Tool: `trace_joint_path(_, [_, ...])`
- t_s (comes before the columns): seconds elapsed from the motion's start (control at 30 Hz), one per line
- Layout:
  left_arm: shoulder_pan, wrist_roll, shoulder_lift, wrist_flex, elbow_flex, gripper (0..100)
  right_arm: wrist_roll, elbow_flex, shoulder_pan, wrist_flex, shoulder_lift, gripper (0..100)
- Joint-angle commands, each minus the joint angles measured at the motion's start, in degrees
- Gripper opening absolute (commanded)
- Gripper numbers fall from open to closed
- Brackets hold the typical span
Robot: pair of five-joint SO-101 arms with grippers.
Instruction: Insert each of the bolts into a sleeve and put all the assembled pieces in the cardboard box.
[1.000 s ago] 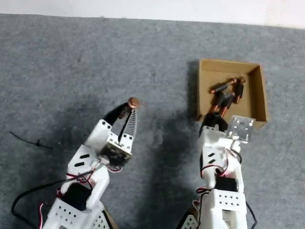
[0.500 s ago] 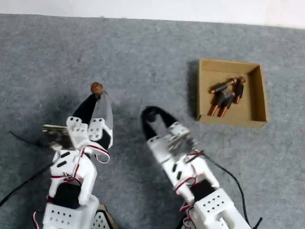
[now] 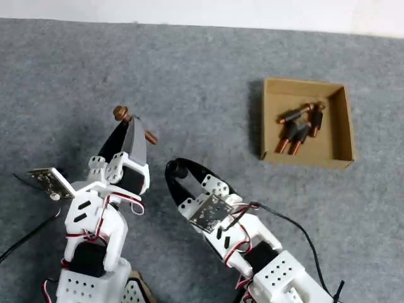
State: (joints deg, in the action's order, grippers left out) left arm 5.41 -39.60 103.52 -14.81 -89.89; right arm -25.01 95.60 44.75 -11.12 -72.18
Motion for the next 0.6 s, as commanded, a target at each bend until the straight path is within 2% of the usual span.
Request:
trace_joint_path(0.0, [-0.40,-0.62,1.10,1.49,3.56,1,-1.05,7.43,-0.04,0.13,-0.57,0.6])
trace_joint_path(0.13, [0.40,-0.62,1.01,1.41,3.38,1,-0.88,7.43,-3.38,-0.31,-0.75,0.6])
trace_joint_path(0.23, [4.97,-0.44,1.01,1.41,1.71,1,-0.79,7.43,-4.44,-0.31,-0.75,0.6])
trace_joint_path(0.4, [12.53,9.58,1.01,1.85,-1.45,1,-0.79,7.43,-4.35,-0.22,-0.75,0.6])
trace_joint_path(0.57, [17.63,10.81,1.01,1.85,-3.21,1,-0.79,7.43,-4.53,0.13,-0.75,0.6])
